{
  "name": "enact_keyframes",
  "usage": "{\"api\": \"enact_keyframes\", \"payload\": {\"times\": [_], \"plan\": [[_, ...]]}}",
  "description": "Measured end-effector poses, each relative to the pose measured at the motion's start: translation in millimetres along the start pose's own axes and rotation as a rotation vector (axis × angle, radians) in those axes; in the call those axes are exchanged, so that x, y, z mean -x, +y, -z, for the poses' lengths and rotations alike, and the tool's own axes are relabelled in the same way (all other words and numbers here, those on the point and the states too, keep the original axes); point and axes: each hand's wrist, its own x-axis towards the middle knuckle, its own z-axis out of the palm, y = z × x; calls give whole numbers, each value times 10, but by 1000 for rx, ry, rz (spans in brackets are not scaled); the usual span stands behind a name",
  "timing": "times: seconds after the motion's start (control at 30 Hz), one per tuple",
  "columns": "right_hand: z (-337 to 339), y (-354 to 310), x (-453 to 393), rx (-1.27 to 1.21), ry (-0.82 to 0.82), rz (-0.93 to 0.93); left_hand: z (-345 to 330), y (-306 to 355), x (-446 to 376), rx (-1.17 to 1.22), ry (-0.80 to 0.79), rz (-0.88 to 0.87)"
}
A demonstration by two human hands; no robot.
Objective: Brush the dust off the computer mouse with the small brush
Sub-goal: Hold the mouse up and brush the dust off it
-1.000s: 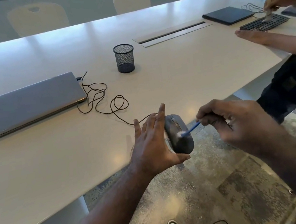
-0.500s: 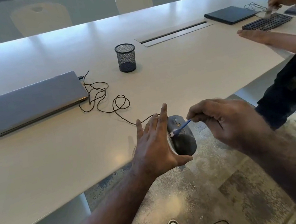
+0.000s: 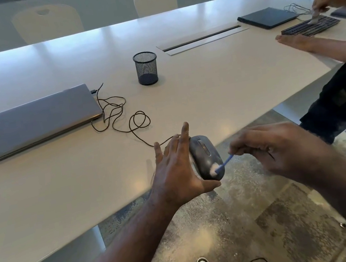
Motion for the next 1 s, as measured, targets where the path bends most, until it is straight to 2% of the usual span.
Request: {"api": "enact_keyframes", "payload": {"times": [0.1,0.27,0.5,0.7,0.9,1.0], "plan": [[46,90,74,8,44,-85,16,-32,-5,11,13,9],[-21,89,72,-78,277,-94,1,-23,-34,-6,10,-12],[-57,106,78,-18,158,-97,17,-96,-38,32,36,-2],[-48,97,51,-52,309,-115,28,-124,-54,44,55,-8],[-80,130,77,-51,206,-144,52,-157,-66,52,73,8],[-53,159,89,-72,269,-152,54,-162,-55,57,69,10]]}}
